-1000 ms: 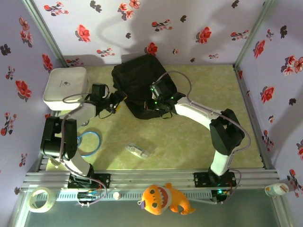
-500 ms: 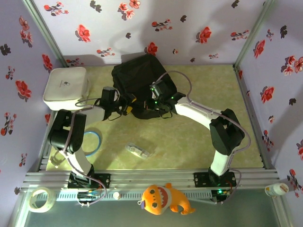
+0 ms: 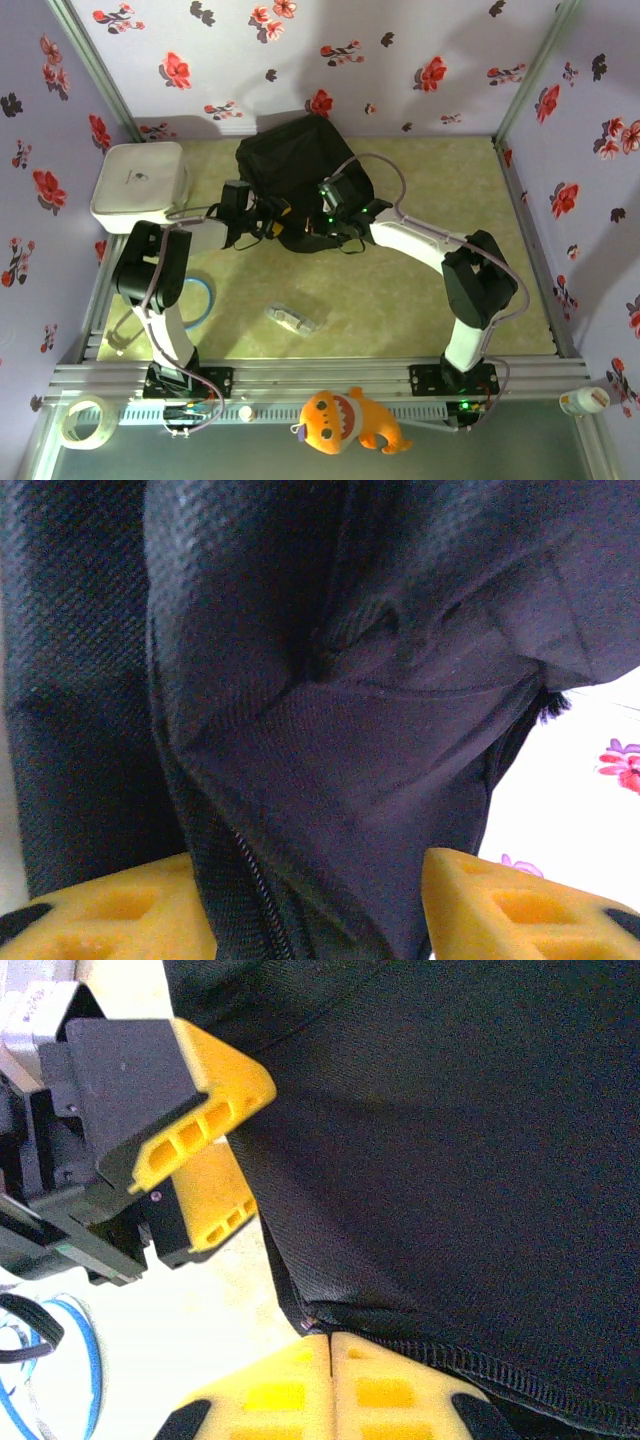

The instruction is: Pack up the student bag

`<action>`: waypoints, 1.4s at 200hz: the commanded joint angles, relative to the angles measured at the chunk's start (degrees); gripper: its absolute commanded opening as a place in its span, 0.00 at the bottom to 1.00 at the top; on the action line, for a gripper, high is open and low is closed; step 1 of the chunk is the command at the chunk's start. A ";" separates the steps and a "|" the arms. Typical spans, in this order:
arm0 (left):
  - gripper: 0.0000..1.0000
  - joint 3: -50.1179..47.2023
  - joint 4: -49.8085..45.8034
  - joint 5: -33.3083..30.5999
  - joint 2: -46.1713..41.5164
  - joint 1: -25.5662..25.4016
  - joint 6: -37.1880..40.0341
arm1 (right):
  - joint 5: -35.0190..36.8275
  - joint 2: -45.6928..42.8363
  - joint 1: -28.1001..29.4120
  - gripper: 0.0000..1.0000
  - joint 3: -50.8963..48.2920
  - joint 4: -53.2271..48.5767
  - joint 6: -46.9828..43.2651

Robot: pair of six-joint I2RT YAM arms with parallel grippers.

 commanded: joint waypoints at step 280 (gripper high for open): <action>0.00 3.76 -6.85 -0.05 -0.59 1.00 7.16 | 25.26 -15.59 -6.52 0.00 -12.75 -16.52 12.58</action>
